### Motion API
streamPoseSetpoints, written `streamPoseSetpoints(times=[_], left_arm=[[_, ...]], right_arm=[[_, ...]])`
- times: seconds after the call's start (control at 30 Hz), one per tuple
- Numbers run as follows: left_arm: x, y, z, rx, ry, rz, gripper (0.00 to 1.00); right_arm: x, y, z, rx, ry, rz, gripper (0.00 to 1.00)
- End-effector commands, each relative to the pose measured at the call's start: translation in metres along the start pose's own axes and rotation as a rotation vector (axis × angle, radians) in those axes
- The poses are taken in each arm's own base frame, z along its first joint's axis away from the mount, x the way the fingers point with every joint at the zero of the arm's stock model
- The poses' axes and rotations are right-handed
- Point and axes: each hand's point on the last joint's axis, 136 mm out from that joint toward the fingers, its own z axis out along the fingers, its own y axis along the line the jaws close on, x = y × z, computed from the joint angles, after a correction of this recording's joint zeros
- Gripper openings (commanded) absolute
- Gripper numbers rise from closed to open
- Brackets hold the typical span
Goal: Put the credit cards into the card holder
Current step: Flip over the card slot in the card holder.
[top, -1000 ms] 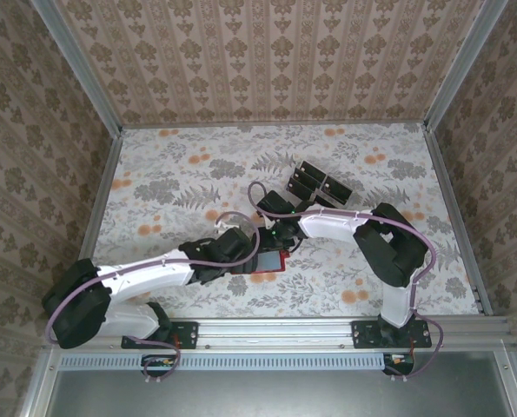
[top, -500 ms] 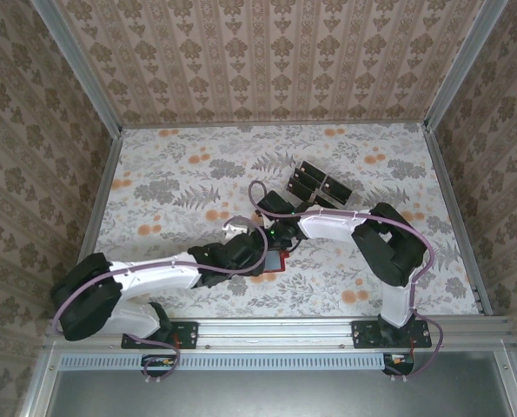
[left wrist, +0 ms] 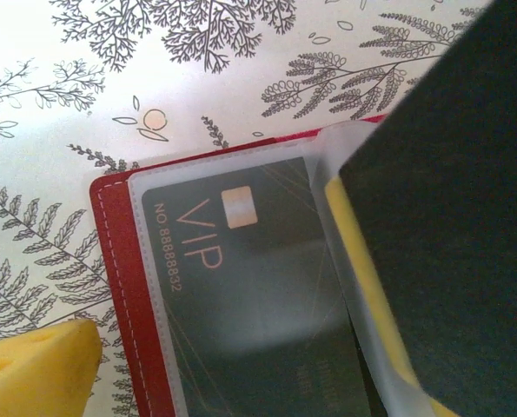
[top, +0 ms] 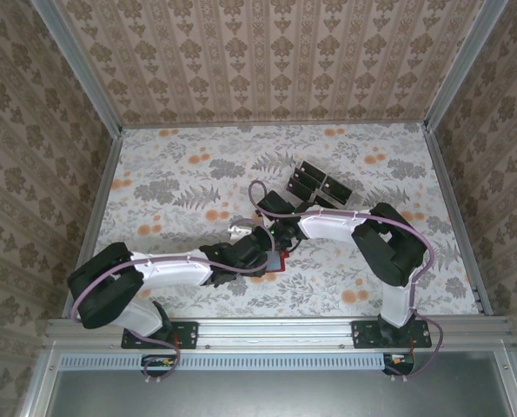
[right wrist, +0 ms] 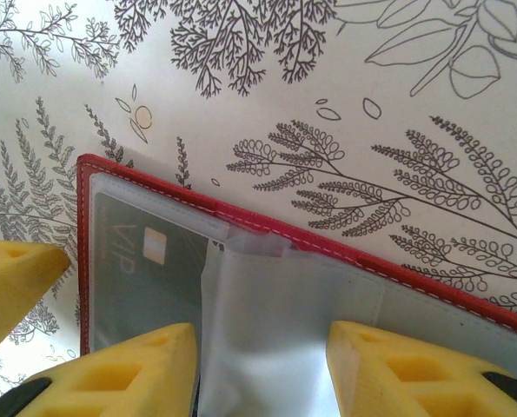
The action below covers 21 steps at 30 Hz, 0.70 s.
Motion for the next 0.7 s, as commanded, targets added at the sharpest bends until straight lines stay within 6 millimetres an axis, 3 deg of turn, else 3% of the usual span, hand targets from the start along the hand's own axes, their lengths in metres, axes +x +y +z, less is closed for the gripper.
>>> streamPoseSetpoints(times=[0.0, 0.3, 0.67], left_arm=[[0.007, 0.008, 0.003, -0.034, -0.003, -0.013, 1.00], [0.015, 0.013, 0.008, -0.043, 0.010, -0.036, 1.00], [0.017, 0.013, 0.009, -0.038, 0.012, -0.040, 1.00]], right_arm=[[0.017, -0.011, 0.002, 0.029, 0.051, 0.036, 0.48], [0.007, -0.006, -0.030, 0.017, -0.059, 0.084, 0.53], [0.018, -0.016, -0.024, 0.016, -0.058, 0.143, 0.53]])
